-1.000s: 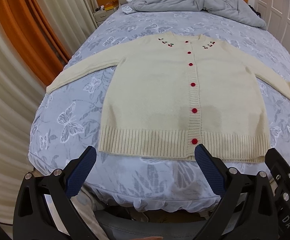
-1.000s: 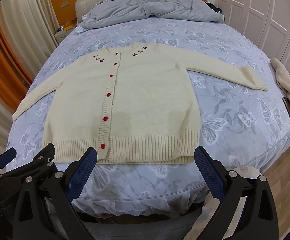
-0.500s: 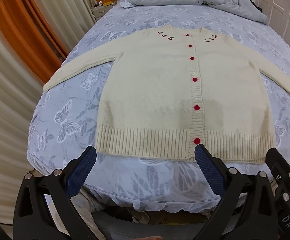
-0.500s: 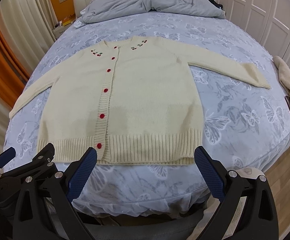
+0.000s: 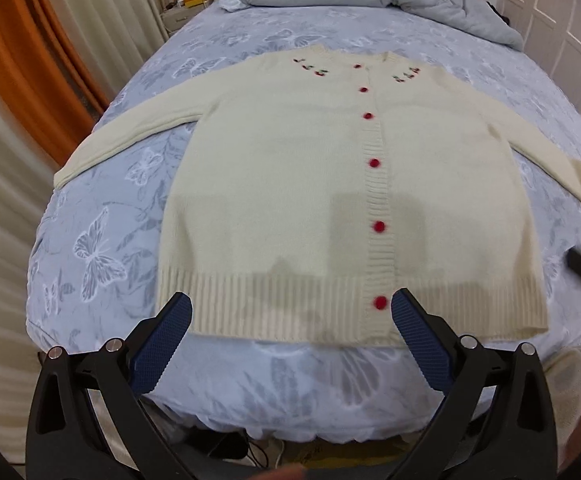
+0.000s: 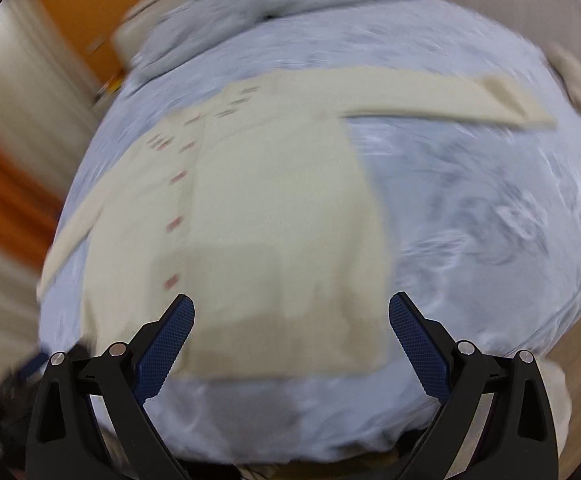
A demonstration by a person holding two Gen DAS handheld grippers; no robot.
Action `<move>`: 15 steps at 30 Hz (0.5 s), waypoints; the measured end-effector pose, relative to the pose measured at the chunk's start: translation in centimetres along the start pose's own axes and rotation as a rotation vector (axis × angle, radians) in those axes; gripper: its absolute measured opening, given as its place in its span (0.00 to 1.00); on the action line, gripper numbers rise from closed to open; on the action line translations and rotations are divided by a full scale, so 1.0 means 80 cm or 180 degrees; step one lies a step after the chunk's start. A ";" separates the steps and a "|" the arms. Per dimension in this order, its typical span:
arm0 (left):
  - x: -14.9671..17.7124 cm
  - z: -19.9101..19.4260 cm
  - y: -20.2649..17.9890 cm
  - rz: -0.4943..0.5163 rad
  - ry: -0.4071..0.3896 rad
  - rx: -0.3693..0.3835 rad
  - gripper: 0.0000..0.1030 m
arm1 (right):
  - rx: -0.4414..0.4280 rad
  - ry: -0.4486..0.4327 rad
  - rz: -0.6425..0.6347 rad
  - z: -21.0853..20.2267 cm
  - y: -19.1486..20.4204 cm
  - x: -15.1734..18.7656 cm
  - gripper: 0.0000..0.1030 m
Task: Fold small clothes
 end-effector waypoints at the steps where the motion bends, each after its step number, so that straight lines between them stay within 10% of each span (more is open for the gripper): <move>1: 0.000 0.006 0.007 -0.0037 0.0014 0.0030 0.95 | 0.0041 0.0016 0.0171 0.009 -0.030 -0.016 0.94; 7: -0.001 0.047 0.053 -0.0473 0.0147 0.0088 0.95 | 0.0399 -0.0357 0.1067 0.053 -0.229 -0.146 0.94; 15: -0.015 0.086 0.075 -0.0613 0.0140 -0.0024 0.95 | 0.0128 -0.0490 0.2133 0.131 -0.360 -0.237 0.90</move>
Point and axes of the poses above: each gripper's, at about its wrist camera, not at the fingertips, and z roughly the way its jaws point, y to its left, x to its underside, the point moved 3 cm from there along z, roughly the way its jaws point, and after that the axes turned 3 degrees about x, right-handed, at the moved point
